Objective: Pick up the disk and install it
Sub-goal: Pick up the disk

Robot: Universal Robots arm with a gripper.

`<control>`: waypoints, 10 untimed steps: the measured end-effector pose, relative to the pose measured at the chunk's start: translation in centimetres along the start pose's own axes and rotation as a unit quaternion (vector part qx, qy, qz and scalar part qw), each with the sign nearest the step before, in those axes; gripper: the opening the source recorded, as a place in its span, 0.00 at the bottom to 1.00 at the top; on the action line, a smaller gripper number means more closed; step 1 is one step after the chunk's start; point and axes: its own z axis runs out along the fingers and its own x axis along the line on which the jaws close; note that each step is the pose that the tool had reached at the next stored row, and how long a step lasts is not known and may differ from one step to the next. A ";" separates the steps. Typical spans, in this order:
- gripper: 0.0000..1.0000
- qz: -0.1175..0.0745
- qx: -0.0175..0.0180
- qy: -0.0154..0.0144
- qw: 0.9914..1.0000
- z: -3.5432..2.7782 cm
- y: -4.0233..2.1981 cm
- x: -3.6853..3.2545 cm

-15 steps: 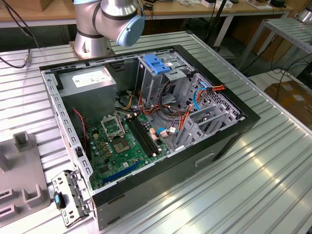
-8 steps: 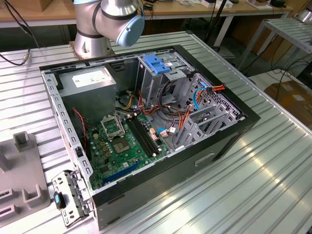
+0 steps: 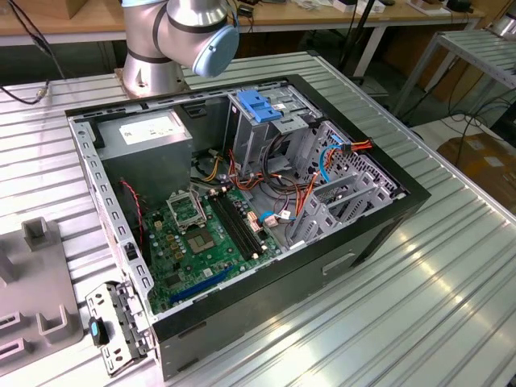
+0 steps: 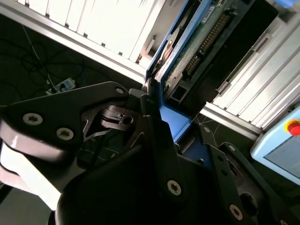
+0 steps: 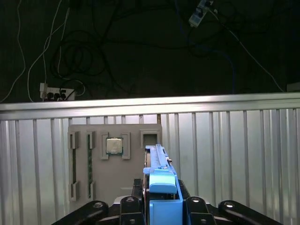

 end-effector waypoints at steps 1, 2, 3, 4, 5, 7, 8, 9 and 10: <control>0.37 0.000 0.000 0.000 1.000 -0.13 0.00 0.00; 0.37 0.000 0.000 0.000 1.000 -0.26 0.00 0.00; 0.37 0.000 0.000 0.000 1.000 -0.42 0.00 0.00; 0.37 0.000 0.000 0.000 1.000 -0.56 0.00 0.00; 0.37 0.000 0.000 0.000 1.000 -0.75 0.00 0.00; 0.37 0.000 0.000 0.000 1.000 -1.23 0.00 0.00; 0.37 0.000 0.000 0.000 1.000 -1.39 0.00 0.00; 0.37 0.000 0.000 0.000 1.000 -1.63 0.00 0.00; 0.37 0.000 0.000 0.000 1.000 -1.92 0.00 0.00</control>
